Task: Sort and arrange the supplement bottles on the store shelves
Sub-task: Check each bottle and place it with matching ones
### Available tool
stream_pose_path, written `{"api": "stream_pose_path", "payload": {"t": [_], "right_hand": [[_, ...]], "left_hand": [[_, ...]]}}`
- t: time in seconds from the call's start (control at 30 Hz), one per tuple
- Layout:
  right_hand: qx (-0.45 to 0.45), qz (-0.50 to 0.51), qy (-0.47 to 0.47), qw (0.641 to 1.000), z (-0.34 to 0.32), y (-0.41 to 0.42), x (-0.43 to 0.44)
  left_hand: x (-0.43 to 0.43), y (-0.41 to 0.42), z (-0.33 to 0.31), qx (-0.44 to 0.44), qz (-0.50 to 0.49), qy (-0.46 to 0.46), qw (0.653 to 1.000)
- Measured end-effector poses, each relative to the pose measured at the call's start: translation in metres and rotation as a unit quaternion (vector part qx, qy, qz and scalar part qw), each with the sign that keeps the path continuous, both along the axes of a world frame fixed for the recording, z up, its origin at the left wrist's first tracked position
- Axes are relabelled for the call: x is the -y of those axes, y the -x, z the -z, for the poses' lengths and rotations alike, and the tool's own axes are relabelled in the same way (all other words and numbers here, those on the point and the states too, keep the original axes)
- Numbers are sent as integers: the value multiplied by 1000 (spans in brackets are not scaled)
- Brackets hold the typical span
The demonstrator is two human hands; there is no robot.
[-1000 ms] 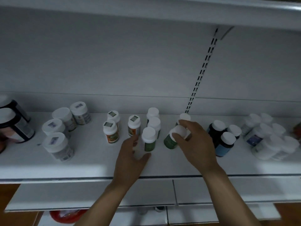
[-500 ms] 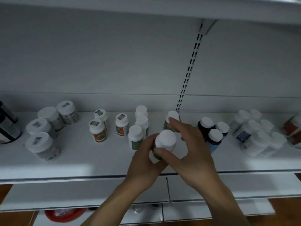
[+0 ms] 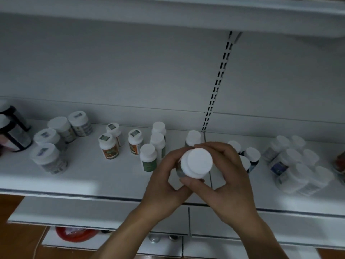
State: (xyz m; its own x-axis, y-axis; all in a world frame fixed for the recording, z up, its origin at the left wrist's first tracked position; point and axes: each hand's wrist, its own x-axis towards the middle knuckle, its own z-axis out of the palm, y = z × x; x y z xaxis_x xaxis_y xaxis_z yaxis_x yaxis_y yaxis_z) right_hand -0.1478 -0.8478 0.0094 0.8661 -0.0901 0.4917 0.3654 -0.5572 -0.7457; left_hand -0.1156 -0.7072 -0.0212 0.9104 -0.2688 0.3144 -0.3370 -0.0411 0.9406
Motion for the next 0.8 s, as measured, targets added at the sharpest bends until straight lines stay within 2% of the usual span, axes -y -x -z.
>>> {"api": "stream_pose_path", "payload": {"t": [0.13,0.2,0.3,0.4,0.47,0.63,0.8], "right_hand": [[-87,-54,-166,981,5,-3,1],[-152,-64,-255,953,8,-6,-2],[-191,-65,-374,905,12,-11,-3],[-225,-69,-439,867,14,-12,-6],[-256,-95,-490,828,14,-12,-7],[-294,-186,-595,724,7,-7,-11],[-278,-220,-627,693,16,-9,-10]], "left_hand": [[-3,2,-1,-7,-25,11,1000],[-5,3,2,-17,-43,27,999],[-8,5,3,-16,-61,54,997],[-7,5,-2,5,-76,76,994],[-7,4,-7,24,-80,72,994],[-1,7,-17,69,-38,5,997],[1,4,-17,93,-27,-18,995]]}}
